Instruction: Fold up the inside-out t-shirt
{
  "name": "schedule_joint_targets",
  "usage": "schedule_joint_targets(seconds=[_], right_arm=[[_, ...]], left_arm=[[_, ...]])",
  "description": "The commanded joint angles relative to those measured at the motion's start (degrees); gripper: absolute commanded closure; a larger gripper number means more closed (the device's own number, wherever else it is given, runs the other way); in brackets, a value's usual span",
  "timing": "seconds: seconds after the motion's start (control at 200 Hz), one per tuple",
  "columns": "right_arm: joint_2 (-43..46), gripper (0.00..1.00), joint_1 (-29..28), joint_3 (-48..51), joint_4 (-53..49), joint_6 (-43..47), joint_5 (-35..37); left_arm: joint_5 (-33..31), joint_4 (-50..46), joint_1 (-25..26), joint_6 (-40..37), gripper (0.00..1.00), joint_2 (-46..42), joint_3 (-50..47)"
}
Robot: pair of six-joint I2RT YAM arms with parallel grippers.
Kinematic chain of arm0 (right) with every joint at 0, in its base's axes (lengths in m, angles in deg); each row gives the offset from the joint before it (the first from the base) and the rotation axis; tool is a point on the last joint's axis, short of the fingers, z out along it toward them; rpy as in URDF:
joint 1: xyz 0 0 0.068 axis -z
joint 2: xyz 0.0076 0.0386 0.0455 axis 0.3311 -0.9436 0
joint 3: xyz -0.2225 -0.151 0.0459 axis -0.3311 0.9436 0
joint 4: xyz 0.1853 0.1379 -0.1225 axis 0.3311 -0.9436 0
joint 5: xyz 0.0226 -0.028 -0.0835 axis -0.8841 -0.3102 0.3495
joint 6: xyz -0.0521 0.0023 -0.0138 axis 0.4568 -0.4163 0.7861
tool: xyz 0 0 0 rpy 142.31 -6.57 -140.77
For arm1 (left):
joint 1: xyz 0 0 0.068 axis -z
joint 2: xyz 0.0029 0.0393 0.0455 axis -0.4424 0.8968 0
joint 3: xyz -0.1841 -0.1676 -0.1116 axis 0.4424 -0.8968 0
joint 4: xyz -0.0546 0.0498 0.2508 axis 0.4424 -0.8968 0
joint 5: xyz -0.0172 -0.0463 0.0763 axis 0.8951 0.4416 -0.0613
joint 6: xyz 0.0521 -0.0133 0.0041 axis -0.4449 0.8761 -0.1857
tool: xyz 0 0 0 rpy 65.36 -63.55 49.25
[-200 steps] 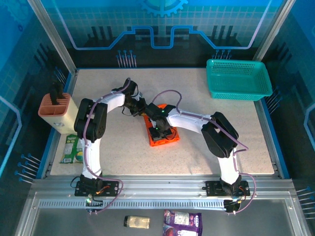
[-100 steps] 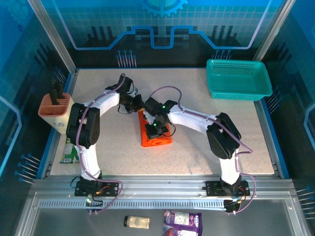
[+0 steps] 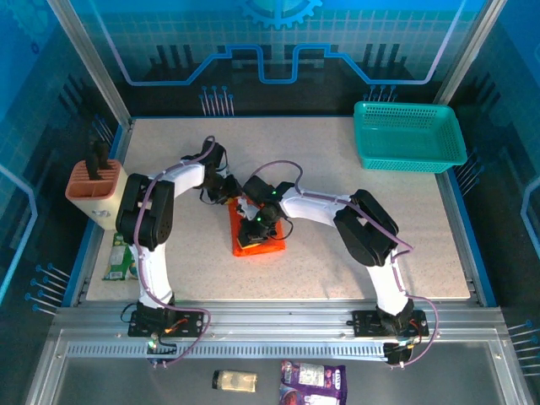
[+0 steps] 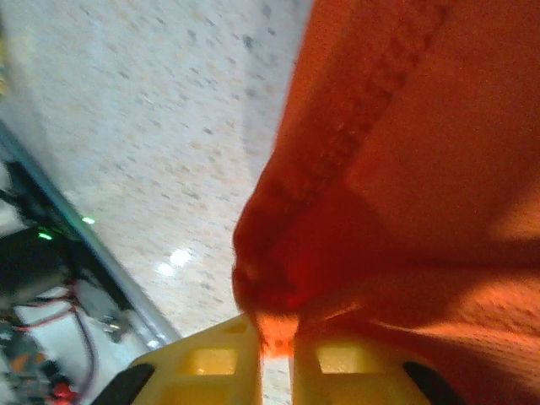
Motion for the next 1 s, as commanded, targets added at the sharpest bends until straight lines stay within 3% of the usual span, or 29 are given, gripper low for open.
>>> schedule_joint_targets(seconds=[0.0,0.22,0.405,0.505,0.635,0.77,0.996], right_arm=[[3.5,0.71,0.9,1.68,5.71,-2.34,-5.4],[8.95,0.62,6.77,3.84,3.2,-0.03,-4.26],[10.92,0.58,13.88,6.15,0.98,2.64,-3.69],[8.43,0.57,17.21,5.4,-2.12,3.99,-1.96],[4.58,0.53,19.45,3.47,-3.87,6.3,-1.85],[0.83,0.52,19.68,1.54,-3.19,6.44,-4.15],[-2.49,0.52,19.41,2.02,1.64,3.79,-7.39]], left_arm=[[-0.38,1.73,-0.76,0.19,0.64,-6.56,-1.54],[0.94,-3.54,-0.88,-0.08,0.51,-15.15,-4.25],[2.22,-4.34,2.35,1.99,0.49,-17.62,-11.39],[4.52,-0.26,3.52,4.03,0.49,-17.15,-16.02],[3.07,1.95,3.98,4.14,0.49,-15.51,-18.09],[0.3,1.44,3.98,2.83,0.56,-13.31,-17.94],[-0.38,2.69,3.98,2.18,0.78,-12.4,-18.02]])
